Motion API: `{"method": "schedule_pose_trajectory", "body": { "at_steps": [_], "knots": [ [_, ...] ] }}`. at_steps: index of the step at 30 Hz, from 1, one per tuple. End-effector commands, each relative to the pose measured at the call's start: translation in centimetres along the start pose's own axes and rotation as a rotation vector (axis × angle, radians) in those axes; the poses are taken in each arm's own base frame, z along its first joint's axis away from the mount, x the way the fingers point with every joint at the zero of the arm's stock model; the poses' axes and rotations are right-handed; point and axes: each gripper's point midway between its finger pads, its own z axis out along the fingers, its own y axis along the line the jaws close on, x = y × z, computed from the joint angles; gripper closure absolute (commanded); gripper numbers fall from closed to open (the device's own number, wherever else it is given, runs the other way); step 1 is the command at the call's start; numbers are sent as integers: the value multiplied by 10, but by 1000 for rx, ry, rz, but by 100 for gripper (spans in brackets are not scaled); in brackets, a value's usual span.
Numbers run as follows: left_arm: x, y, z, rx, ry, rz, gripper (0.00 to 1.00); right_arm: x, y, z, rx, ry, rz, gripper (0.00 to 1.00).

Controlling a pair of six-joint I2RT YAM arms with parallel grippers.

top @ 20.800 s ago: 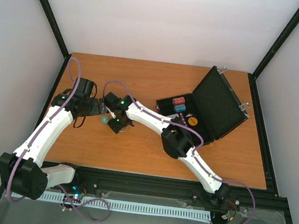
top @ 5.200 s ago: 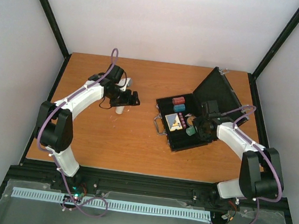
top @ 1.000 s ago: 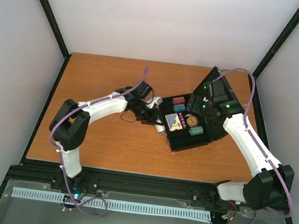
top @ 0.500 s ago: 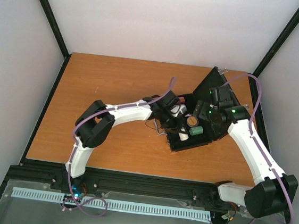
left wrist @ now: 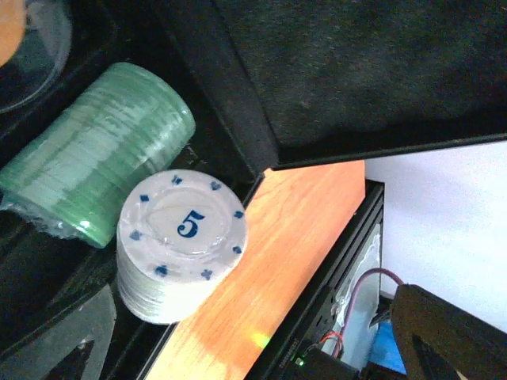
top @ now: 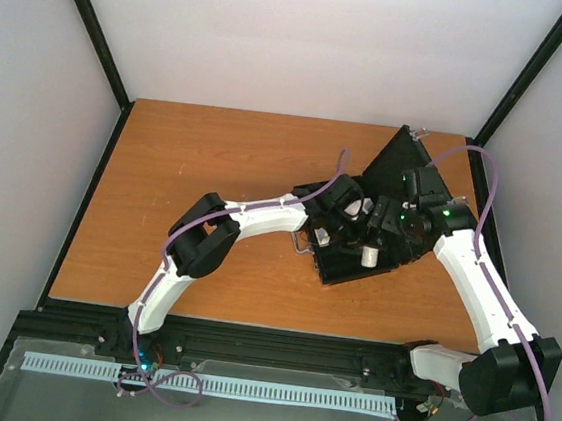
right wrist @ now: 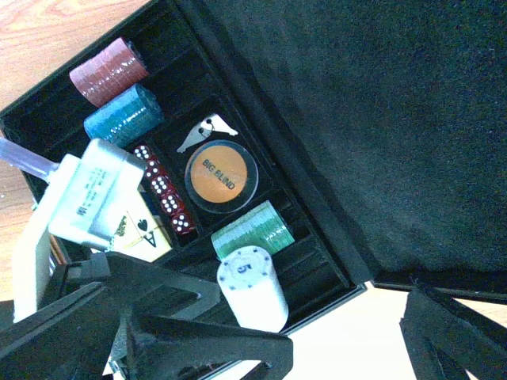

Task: Pack up texas hold em set

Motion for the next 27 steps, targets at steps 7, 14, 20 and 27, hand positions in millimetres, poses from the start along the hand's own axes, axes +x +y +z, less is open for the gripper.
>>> {"method": "schedule_pose_trajectory", "body": {
  "at_steps": [7, 14, 20, 27],
  "knots": [
    [1, -20, -22, -64, 9, 92, 0, 22, -1, 1, -48, 62, -56, 2],
    [22, 33, -78, -316, 21, 145, 0, 48, 8, 4, -140, 137, -93, 4],
    [39, 111, -137, -497, -14, 29, 0, 53, 12, -1, -183, 126, -106, 4],
    [36, 159, -181, -621, -53, -53, 0, 43, 24, -14, -255, 77, -106, 5]
  ]
}}
